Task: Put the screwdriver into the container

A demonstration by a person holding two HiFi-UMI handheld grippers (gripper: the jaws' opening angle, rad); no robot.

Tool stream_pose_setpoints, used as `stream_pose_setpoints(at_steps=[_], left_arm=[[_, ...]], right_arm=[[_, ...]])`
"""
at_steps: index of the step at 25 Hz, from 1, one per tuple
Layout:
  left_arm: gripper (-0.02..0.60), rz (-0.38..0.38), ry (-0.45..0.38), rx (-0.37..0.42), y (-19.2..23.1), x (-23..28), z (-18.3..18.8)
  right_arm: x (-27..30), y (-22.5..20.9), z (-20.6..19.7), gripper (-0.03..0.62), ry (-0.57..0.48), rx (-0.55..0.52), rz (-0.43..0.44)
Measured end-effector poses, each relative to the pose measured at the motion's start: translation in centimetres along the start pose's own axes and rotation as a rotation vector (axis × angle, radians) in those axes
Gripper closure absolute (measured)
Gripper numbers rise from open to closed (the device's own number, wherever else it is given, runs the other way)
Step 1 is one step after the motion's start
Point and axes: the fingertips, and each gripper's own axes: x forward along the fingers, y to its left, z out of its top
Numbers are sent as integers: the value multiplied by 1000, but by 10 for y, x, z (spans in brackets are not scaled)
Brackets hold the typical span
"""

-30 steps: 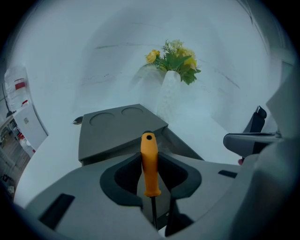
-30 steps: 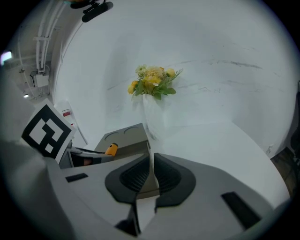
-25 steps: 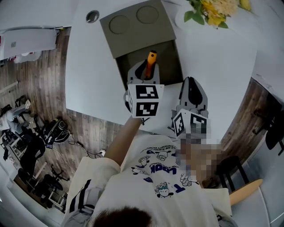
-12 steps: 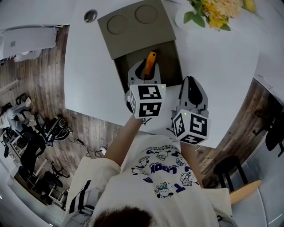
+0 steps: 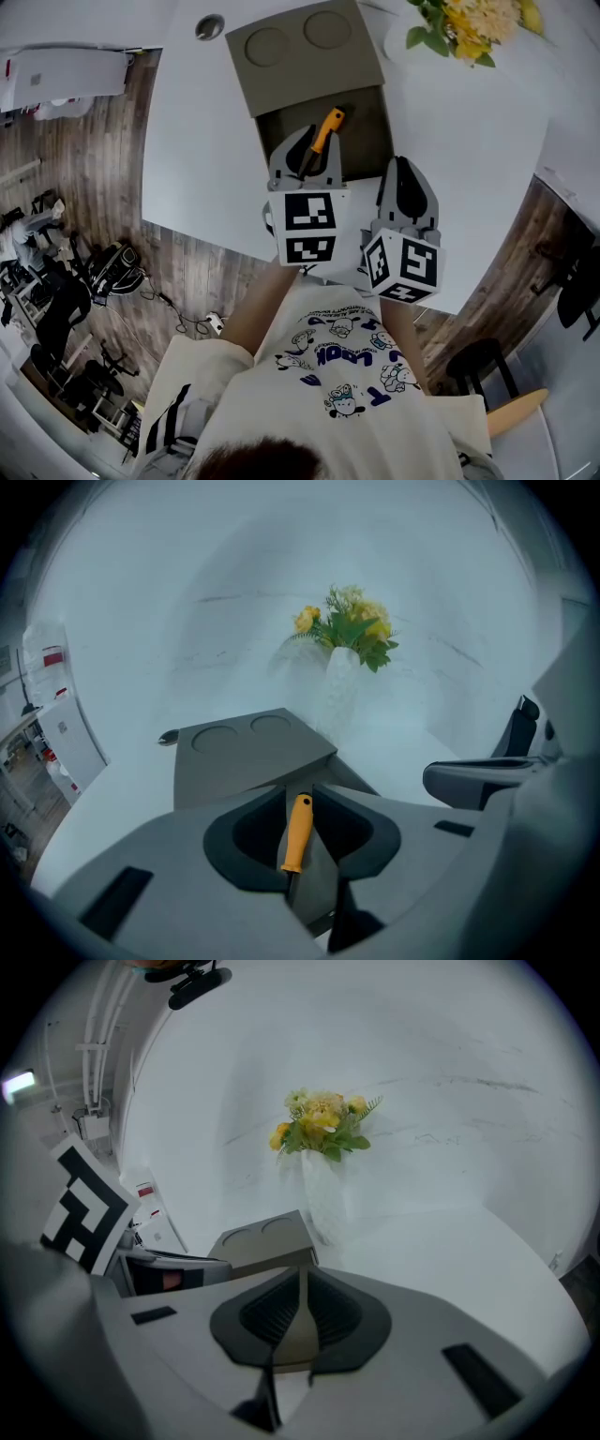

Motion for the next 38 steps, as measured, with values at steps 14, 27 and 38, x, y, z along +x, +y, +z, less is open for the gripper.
stream_pose_setpoints(at_steps=[14,27,38], left_arm=[[543,30,-179,-41,15,-88,11],[543,34,-299,-62,26,-157,19],[543,26,-366,-57,27,-191,26]], right_arm=[[-43,50,27,551,-119,-92,24],[-86,101,50,551,-234,-160,51],[-111,122,57,551,-275,-172,51]])
